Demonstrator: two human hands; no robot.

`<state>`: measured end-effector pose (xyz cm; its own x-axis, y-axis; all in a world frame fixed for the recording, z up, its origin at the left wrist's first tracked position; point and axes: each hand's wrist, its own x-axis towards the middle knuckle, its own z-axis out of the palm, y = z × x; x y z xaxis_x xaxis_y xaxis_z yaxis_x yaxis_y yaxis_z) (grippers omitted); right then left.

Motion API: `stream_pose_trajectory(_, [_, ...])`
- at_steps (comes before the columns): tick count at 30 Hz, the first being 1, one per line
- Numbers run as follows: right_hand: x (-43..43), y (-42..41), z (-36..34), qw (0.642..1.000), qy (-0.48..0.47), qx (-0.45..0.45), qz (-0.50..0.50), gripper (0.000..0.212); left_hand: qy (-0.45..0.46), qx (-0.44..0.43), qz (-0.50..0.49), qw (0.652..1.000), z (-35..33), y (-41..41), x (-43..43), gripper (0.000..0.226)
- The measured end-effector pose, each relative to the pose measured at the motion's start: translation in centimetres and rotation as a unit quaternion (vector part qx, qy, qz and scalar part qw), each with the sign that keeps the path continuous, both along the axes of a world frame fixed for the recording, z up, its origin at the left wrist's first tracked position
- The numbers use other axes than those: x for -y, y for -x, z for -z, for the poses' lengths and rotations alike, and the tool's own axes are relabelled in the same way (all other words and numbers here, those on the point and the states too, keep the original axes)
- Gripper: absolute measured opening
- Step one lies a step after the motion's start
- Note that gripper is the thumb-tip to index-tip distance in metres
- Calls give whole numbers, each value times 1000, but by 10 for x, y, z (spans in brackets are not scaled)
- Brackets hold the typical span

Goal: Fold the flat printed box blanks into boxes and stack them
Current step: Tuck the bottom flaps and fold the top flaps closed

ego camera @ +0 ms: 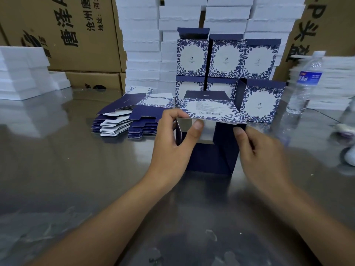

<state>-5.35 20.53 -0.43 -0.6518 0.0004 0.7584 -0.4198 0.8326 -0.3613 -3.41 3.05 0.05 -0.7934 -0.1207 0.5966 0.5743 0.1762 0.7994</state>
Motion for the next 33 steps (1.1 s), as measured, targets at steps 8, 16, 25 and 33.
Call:
stream_pose_trajectory(8, [-3,0,-3,999,-3,34,-27,43,-9,7,9,1000,0,0,-1,33])
stream_pose_trajectory(16, [-9,4,4,992,-58,105,-32,56,-18,15,15,1000,1,1,-2,23])
stream_pose_trajectory(25, [-13,9,8,977,-98,178,-65,52,-22,17,11,1000,0,2,-1,22])
stream_pose_trajectory(33, [-12,11,11,976,-95,192,-46,56,-7,28,2,1000,2,3,-1,25])
